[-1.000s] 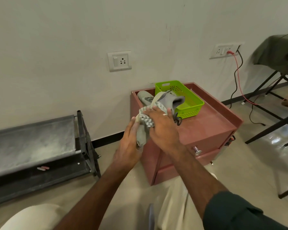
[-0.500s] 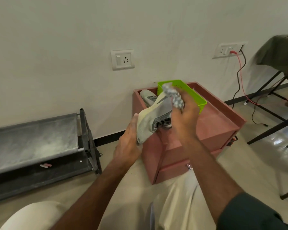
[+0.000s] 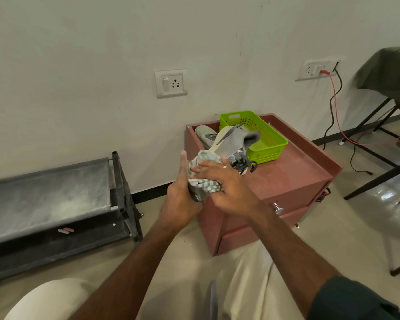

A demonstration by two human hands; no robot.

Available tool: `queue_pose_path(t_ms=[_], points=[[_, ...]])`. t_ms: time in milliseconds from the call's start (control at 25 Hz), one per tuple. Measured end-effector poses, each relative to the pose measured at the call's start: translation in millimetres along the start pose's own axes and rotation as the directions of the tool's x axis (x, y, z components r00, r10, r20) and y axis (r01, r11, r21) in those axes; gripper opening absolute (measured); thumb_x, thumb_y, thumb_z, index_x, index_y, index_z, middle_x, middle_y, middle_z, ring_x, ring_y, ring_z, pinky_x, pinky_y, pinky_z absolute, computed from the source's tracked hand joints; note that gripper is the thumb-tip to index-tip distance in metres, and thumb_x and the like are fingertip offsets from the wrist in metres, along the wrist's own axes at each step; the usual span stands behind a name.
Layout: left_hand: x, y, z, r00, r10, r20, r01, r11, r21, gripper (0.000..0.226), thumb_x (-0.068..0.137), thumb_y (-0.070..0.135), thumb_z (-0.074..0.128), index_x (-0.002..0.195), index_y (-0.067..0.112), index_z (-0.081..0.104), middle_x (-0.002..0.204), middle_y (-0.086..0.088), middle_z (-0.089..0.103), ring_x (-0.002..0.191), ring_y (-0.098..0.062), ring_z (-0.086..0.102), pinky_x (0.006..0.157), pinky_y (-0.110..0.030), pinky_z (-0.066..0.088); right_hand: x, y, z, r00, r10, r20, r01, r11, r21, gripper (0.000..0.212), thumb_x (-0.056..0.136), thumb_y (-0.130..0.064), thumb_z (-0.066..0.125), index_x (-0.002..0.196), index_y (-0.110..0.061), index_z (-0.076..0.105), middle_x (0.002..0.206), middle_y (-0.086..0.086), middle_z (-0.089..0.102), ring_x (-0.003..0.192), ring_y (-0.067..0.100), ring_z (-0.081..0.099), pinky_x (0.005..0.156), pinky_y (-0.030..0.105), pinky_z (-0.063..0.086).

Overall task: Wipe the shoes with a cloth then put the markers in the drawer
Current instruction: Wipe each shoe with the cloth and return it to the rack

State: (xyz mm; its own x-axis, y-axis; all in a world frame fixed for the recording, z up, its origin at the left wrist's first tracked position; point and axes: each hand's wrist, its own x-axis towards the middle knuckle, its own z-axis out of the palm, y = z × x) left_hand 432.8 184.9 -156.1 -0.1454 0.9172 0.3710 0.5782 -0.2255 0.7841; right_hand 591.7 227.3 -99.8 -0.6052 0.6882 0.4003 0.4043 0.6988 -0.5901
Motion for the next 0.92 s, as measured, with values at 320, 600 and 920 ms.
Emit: queue_pose_path(t_ms=[320,600,920], points=[[5,16,-11,0.989,-0.133,-0.068,0.099,0.922,-0.374,0.088,0.061,0.005,0.097,0.139,0.011,0.058,0.111,0.014,0.073,0.101,0.004,0.07,0.09,-0.018,0.057,-29,-3,-16,0.855,0.474,-0.208,-0.201,0.675,0.71,0.017,0.086,0.002,0.069,0.095,-0.013,0.07,0.074,-0.007,0.073,0.065,0.007,0.068,0.058,0.018,0.052],[6,6,-20,0.977,-0.207,0.042,0.2,0.845,-0.495,0.086,0.063,-0.002,0.093,0.14,0.012,0.057,0.116,-0.005,0.074,0.108,-0.023,0.072,0.097,-0.044,0.058,-9,-8,7,0.923,-0.074,-0.377,0.085,0.996,0.014,0.055,0.084,0.0,0.044,0.137,-0.008,0.058,0.15,0.007,0.049,0.147,0.022,0.033,0.12,0.048,0.026],[0,9,-27,0.968,-0.251,0.02,0.211,0.765,-0.609,0.084,0.063,-0.016,0.086,0.138,0.007,0.057,0.115,-0.002,0.076,0.108,-0.018,0.072,0.089,-0.027,0.058,-22,-13,4,0.973,0.16,-0.167,-0.075,0.903,0.423,0.024,0.093,-0.004,0.064,0.114,-0.014,0.071,0.109,-0.002,0.075,0.106,0.013,0.069,0.094,0.031,0.052]])
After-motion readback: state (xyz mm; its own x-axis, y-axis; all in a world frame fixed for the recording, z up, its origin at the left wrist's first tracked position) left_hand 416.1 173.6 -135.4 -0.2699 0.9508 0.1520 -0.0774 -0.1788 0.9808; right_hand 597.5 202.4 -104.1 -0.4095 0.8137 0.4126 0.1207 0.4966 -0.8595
